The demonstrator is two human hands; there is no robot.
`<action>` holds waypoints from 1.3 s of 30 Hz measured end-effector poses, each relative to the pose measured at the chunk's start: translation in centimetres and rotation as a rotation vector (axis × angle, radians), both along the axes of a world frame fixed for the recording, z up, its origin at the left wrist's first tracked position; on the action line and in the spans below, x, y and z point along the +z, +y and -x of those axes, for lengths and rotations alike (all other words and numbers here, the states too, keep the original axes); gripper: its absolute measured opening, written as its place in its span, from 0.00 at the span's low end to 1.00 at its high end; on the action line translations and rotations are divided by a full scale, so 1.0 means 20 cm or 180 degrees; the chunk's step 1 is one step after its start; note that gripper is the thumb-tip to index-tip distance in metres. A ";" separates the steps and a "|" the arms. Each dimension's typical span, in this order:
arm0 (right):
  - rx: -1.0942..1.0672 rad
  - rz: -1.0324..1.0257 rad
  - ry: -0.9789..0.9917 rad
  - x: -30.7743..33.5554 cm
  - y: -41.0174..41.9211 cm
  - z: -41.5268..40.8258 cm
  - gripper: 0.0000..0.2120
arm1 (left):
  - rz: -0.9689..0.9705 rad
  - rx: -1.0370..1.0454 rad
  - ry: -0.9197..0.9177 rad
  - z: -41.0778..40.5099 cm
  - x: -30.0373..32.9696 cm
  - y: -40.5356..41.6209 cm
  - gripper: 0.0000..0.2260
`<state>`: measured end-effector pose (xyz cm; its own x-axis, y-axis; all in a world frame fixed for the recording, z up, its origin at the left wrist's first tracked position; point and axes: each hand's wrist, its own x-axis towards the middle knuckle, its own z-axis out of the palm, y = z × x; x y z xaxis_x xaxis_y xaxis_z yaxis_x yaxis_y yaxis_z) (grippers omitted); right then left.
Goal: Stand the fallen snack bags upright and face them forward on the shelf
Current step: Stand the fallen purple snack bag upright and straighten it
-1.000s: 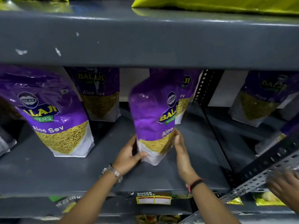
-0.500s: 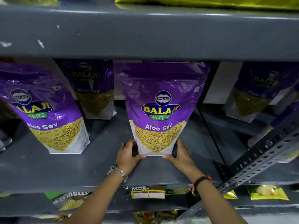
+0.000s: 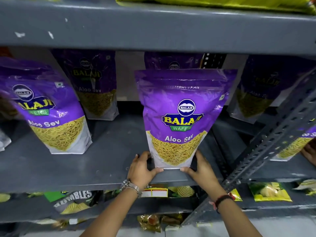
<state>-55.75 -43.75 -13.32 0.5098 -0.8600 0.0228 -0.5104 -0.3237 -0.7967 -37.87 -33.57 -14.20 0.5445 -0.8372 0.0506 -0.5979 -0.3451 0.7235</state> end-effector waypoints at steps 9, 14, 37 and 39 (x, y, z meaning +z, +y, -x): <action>-0.0550 0.1329 -0.1099 0.06 0.40 -0.16 0.19 | 0.1074 0.0442 0.0340 -0.14 0.05 0.20 0.32; 0.0590 0.0705 -0.0818 0.04 0.54 -0.68 0.15 | 0.1775 0.1526 0.0049 -0.55 0.11 0.49 0.26; 0.0388 -0.0381 -0.0462 0.02 0.59 -1.24 0.35 | -0.0007 -0.0062 -0.0284 -1.27 0.02 0.65 0.28; 0.0382 -0.0309 -0.0381 0.02 0.63 -1.19 0.35 | -0.0022 -0.0184 -0.0384 -1.25 0.01 0.68 0.30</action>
